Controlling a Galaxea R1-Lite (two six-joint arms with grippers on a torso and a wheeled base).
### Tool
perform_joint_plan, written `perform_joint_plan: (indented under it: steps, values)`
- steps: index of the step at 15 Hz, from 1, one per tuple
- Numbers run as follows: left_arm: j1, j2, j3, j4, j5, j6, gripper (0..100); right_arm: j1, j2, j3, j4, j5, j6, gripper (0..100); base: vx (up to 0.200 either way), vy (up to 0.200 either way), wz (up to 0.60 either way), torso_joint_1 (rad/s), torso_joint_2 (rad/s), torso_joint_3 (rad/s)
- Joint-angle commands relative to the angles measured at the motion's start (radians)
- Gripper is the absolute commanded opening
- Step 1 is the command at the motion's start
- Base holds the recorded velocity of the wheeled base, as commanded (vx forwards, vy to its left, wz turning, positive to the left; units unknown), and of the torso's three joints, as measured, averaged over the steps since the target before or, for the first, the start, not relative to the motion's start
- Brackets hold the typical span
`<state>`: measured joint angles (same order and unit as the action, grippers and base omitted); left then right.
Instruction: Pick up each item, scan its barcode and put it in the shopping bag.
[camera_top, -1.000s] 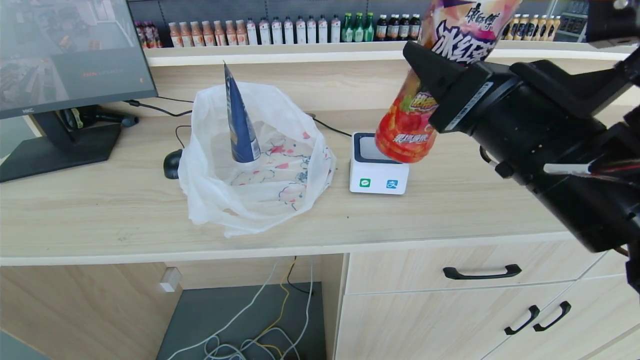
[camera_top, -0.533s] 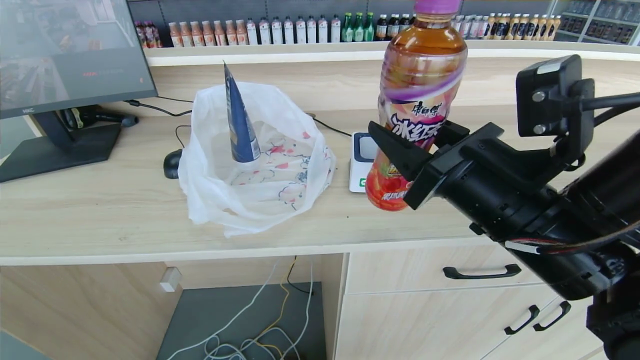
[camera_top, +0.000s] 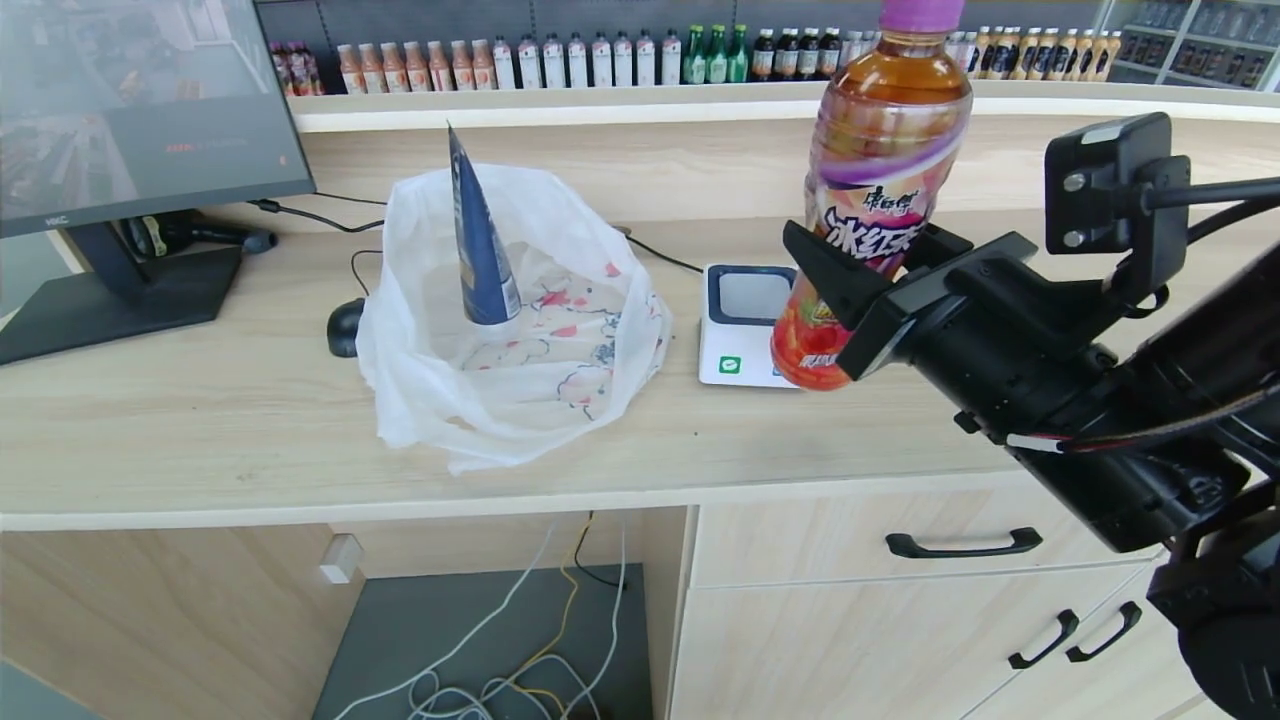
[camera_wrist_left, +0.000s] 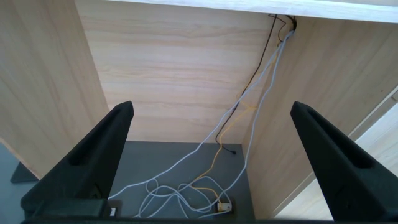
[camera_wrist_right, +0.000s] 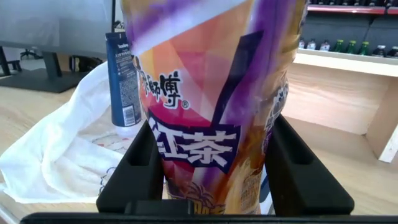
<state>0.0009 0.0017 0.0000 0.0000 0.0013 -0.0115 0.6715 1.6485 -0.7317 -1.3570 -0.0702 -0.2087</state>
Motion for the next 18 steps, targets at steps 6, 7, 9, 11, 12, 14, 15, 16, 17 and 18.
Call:
perform_joint_plan:
  steps: [6,7,9,11,12,14,15,16,17,18]
  values:
    - [0.001,0.0,0.0,0.0,0.0,-0.001,100,-0.01,-0.001,0.005,-0.007,-0.002,0.005,0,0.0,0.2,0.0,0.005,0.0,0.002]
    - [0.001,0.0,0.0,0.0,0.0,-0.001,100,-0.01,0.001,0.005,-0.007,-0.002,0.006,0,0.0,0.2,0.0,0.002,0.0,-0.002]
    - [0.001,0.0,0.0,0.0,0.0,-0.002,100,-0.01,0.005,0.003,-0.008,-0.002,0.006,0,0.0,0.2,0.0,0.0,0.0,0.002]
    - [0.001,0.0,0.0,0.0,0.0,-0.002,100,-0.01,-0.001,0.006,-0.008,-0.003,0.005,0,0.0,0.2,0.0,0.005,0.0,0.002]
    - [0.001,0.0,0.0,0.0,0.0,-0.002,100,-0.01,-0.001,0.008,-0.008,-0.005,0.006,0,0.0,0.2,0.0,0.002,0.0,0.002]
    - [0.001,0.0,0.0,0.0,0.0,-0.002,100,-0.01,-0.001,0.008,-0.008,-0.005,0.005,0,0.0,0.2,0.0,0.005,0.0,0.002]
    - [0.001,0.0,0.0,0.0,0.0,-0.002,100,-0.01,-0.001,0.011,-0.007,-0.005,0.005,0,0.0,0.2,0.0,-0.007,0.0,-0.002]
    - [0.001,0.0,0.0,0.0,0.0,-0.002,100,-0.01,-0.001,0.014,-0.007,-0.005,0.005,0,0.0,0.0,0.0,0.0,0.0,0.0]
    - [0.001,0.0,0.0,0.0,0.0,-0.001,100,-0.023,-0.003,0.012,-0.002,-0.005,0.005,0,0.0,0.0,0.0,0.0,0.0,0.0]
    - [0.001,0.0,0.0,0.0,0.0,-0.002,100,-0.027,-0.003,0.009,0.001,-0.003,0.005,0,0.0,0.0,0.0,0.0,0.0,0.0]
